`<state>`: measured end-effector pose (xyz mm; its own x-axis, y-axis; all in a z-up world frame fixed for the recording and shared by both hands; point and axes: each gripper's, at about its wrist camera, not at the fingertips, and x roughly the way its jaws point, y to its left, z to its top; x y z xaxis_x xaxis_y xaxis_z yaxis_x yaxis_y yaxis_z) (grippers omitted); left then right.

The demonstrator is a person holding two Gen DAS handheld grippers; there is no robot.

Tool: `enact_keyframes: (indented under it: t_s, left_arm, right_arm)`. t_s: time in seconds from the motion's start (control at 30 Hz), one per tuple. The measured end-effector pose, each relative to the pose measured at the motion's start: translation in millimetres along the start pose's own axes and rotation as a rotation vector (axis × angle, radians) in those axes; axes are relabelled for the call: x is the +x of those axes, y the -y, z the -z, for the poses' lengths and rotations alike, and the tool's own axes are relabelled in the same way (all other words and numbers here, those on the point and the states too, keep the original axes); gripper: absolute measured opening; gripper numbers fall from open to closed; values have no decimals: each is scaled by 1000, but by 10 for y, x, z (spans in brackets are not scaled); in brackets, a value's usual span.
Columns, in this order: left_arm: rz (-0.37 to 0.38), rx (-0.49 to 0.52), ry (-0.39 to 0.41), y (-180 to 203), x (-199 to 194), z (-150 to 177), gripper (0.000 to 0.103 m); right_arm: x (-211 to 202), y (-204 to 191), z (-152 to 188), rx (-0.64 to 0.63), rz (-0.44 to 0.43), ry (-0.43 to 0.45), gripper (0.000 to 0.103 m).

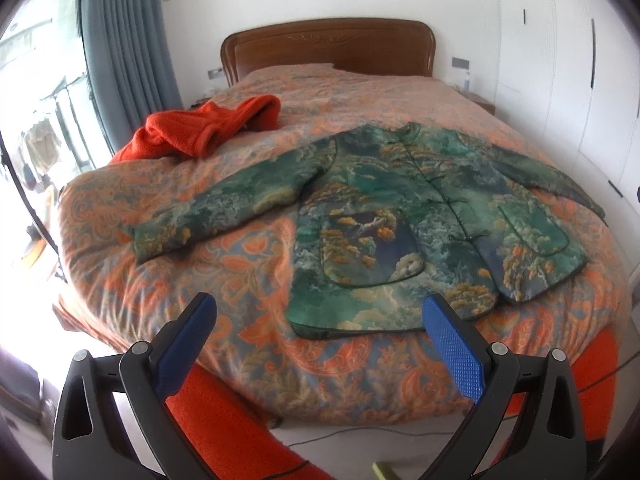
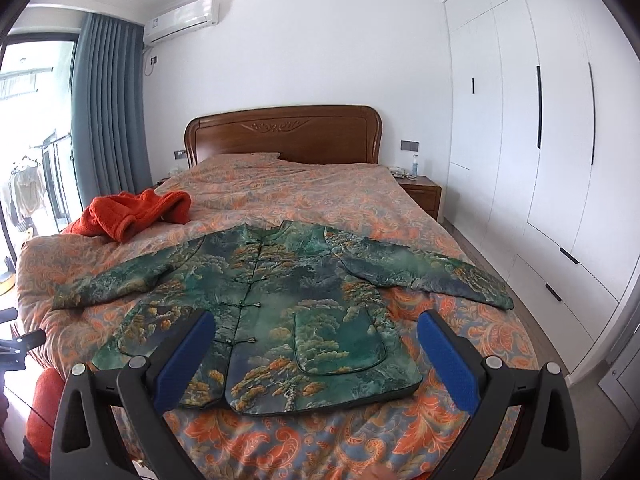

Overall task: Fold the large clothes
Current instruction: 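Grasp the green jacket's sleeve with the right gripper and lift it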

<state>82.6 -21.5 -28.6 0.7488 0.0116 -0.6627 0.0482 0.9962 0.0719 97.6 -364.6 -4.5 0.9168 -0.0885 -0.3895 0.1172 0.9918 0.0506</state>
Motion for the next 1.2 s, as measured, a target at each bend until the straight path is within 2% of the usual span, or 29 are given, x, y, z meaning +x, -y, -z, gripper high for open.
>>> enact_keyframes:
  t_s: [0.13,0.27,0.33,0.43,0.53,0.73,0.87,0.9,1.0,1.07,1.17,1.2]
  left_arm:
    - [-9,9,-14,41,86,9,103]
    - [-7,17,-22,83,156,-23,103]
    - [-5,26,-27,118,197,-40,103]
    - [-1,33,-31,164,250,-55,103]
    - [20,24,-38,188,285,-58,103]
    - [22,20,-65,240,380,-51,103]
    - [15,21,-117,284,518,-30,103]
    - [13,24,-130,303,546,-26,103]
    - [0,38,-149,371,608,-35,103]
    - [-5,45,-159,410,642,-46,103]
    - [-10,48,-180,455,706,-57,103]
    - [-11,50,-188,467,726,-55,103]
  right_arm:
    - [306,90,113,-24,21,-72,103]
    - [516,256,178,12,6,-88,103]
    - [597,432,148,55,-6,-64,103]
    - [704,886,44,198,-16,9,103]
    - [969,1542,-55,386,-35,62,103]
    - [1748,2859,-47,737,8,13,103]
    - [2362,3590,311,1030,-22,-76,103]
    - [2515,3724,449,1105,-24,-100,103]
    - [2834,3900,756,1229,10,-121,101]
    - [3009,3958,916,1283,65,-122,94]
    - [3277,3985,1036,1325,100,-141,80]
    - [3349,4000,1039,1322,117,-144,80]
